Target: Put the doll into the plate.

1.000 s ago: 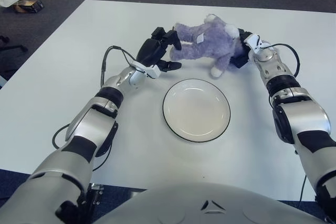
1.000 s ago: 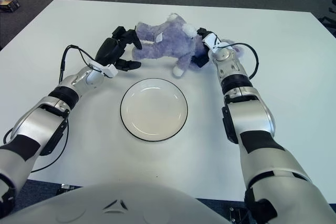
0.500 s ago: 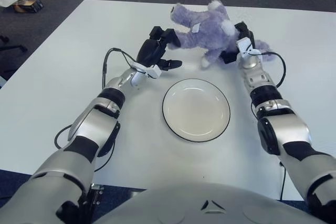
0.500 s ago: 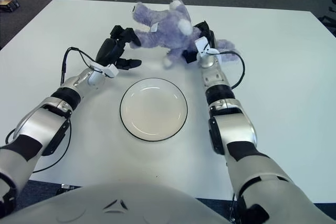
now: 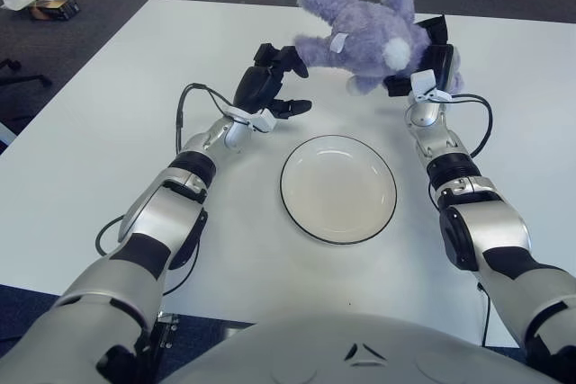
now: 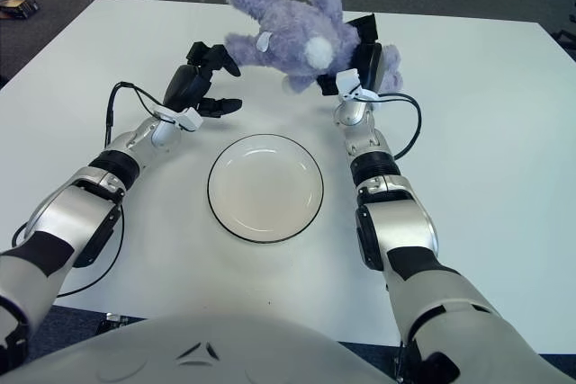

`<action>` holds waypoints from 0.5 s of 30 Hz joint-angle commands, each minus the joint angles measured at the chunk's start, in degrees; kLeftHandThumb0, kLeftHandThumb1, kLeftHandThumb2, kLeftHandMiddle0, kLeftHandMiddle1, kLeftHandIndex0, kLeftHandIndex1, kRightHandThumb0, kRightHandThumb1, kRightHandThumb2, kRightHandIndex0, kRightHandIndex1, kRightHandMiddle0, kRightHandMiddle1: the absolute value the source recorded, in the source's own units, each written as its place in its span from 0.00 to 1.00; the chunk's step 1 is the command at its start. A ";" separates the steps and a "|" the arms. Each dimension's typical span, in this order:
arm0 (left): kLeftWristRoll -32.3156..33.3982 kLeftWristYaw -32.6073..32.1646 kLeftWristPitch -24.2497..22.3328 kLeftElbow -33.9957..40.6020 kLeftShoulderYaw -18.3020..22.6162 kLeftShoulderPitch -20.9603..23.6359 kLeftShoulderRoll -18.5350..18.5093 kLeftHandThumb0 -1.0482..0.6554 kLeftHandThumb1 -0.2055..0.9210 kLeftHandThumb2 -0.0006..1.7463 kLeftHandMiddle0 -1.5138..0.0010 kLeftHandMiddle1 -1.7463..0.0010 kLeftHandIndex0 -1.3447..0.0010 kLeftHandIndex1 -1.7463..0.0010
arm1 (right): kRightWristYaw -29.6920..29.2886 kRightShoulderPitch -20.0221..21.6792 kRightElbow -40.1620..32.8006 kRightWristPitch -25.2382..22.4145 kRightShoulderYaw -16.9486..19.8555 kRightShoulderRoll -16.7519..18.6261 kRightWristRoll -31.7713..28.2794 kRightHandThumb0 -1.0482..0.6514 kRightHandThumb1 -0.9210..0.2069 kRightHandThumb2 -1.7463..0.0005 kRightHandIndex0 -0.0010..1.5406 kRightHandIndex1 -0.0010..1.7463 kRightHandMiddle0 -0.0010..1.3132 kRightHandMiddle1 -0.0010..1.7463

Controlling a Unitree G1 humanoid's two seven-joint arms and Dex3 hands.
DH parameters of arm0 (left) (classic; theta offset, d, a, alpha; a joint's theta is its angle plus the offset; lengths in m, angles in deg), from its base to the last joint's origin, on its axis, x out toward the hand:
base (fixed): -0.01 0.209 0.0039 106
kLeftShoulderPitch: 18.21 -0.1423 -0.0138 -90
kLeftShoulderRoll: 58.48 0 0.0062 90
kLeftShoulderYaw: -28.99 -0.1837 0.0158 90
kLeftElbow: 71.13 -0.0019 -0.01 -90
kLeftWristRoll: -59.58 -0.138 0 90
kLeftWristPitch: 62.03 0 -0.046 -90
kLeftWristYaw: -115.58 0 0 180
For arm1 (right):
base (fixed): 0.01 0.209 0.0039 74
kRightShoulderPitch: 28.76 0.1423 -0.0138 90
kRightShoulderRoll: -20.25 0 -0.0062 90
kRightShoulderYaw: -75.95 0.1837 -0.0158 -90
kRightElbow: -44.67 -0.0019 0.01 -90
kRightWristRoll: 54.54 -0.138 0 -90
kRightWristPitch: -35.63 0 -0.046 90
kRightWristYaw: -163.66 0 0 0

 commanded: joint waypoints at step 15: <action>2.26 2.25 -1.45 0.00 1.09 -0.49 0.26 0.41 1.00 0.29 1.00 0.20 0.86 0.00 | 5.70 0.21 -1.55 0.07 5.20 2.58 -7.49 0.61 0.73 0.10 0.52 0.99 0.41 1.00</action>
